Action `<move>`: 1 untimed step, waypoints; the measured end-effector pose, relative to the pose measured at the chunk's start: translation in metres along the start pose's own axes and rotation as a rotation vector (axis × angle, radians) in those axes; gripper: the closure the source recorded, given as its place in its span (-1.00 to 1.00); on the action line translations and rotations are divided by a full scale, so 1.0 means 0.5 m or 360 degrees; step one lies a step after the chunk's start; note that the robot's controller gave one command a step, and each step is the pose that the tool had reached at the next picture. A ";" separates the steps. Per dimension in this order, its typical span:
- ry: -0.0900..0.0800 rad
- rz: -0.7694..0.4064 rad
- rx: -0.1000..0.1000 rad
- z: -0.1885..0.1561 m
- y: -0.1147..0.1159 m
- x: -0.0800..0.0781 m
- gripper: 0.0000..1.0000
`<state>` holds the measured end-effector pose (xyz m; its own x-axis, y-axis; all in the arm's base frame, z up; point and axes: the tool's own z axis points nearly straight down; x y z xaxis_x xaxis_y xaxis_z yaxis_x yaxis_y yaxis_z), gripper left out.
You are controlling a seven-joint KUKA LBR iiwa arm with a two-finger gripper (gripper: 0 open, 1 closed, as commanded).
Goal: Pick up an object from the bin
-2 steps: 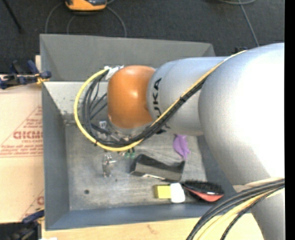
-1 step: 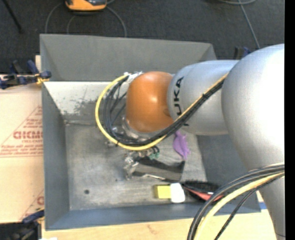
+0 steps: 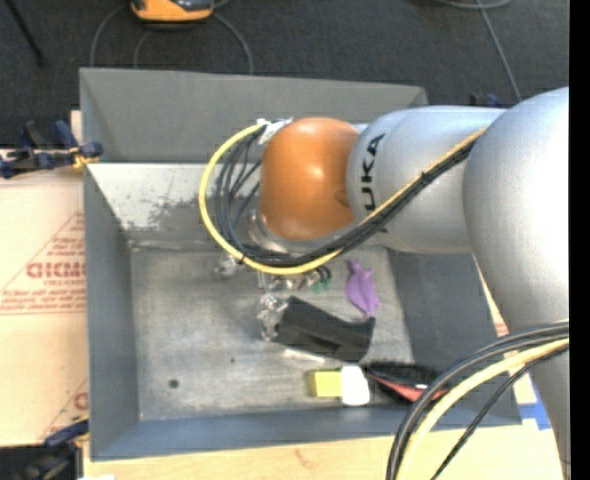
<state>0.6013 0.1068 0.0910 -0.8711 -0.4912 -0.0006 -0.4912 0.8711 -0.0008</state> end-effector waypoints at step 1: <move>-0.0013 0.0058 -0.0006 0.018 -0.100 0.088 -1.00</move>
Offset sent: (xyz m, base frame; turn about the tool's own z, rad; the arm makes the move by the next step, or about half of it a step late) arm -0.0102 -0.1027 -0.0210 -0.1067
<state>0.5875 0.0417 0.0818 -0.8883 -0.4592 -0.0085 -0.4593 0.8883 0.0032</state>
